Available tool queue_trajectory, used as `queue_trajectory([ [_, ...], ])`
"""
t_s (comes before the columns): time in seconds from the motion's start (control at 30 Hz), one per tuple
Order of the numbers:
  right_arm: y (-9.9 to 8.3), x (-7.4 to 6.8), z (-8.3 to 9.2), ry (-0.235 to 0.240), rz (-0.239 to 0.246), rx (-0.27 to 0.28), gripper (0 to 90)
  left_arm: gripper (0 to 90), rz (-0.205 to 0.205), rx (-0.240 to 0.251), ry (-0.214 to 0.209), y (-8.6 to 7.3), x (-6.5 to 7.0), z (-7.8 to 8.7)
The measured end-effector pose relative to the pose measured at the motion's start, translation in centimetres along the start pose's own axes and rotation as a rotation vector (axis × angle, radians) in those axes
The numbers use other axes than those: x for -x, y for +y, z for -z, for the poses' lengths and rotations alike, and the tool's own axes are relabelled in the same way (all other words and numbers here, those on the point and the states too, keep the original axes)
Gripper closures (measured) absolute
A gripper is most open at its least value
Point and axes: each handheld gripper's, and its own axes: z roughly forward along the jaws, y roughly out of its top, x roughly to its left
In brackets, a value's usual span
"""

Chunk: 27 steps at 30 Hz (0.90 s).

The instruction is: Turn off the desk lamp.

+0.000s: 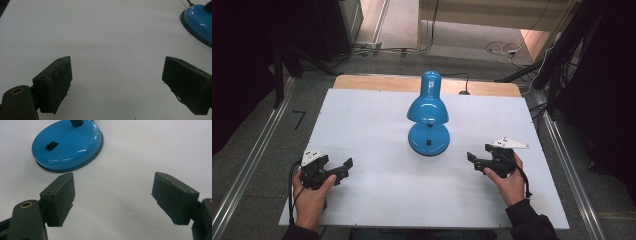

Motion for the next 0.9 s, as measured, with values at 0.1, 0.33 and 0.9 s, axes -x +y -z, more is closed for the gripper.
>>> queue_trajectory([
  [0.1, -0.1, 0.4, 0.4, -0.007, -0.003, 0.009, 17.3, 9.9, 0.000, 0.000, 0.001, 0.0, 0.0, 0.0],
  [0.33, -0.6, 1.2, 1.2, -0.025, -0.018, 0.015, 17.2, 9.9, 0.000, 0.000, 0.000, 0.0, 0.0, 0.0],
  [0.9, -1.5, 3.2, 3.2, -0.062, -0.061, 0.037, 16.5, 9.9, -0.001, -0.001, -0.001, 0.0, 0.0, 0.0],
])
